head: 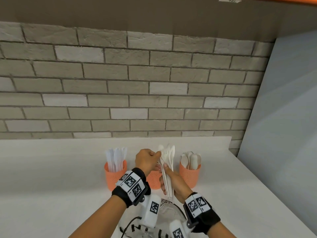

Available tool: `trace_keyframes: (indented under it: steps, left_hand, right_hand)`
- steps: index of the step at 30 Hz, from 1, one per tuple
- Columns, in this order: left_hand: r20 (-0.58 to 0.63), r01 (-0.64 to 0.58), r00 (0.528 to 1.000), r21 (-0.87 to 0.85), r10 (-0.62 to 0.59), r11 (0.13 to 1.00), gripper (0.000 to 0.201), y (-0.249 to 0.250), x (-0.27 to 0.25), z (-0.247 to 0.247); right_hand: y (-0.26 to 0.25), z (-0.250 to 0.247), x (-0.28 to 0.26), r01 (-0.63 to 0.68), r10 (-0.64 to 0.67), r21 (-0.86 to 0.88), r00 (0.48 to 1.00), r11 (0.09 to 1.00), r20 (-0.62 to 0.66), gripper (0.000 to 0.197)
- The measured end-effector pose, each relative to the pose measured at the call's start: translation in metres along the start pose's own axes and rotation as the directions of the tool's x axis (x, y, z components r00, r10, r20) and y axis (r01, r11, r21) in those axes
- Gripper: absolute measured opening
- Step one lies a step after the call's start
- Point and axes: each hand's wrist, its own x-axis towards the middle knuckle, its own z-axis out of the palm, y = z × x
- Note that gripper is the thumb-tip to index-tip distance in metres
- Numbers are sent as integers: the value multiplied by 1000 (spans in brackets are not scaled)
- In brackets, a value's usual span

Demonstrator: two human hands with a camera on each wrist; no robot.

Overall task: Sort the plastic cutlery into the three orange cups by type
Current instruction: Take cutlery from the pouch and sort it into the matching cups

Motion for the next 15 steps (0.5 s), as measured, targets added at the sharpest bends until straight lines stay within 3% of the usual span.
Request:
trace_keyframes:
  steps: [5,10,12,15]
  left_hand:
    - [41,61,998,-222,-53,973,20,-6,-1,-3]
    - [13,104,994,-453,-110,885,16,-7,-3,-5]
    - [-4,102,993,-446,-116,889,23,-8,-1,-6]
    - [-9,23,1000,-269,-26,963,23,-8,-5,-3]
  right_hand:
    - [-3,-6,-3,-26,26,137,1000,990,5,32]
    - [-5,-7,-6,-47,46,95,999,994,8,33]
    - [-5,-5,-6,-30,32,76,999,997,-25,28]
    - [-4,-3,-5,-9,12,34,996,999,-85,24]
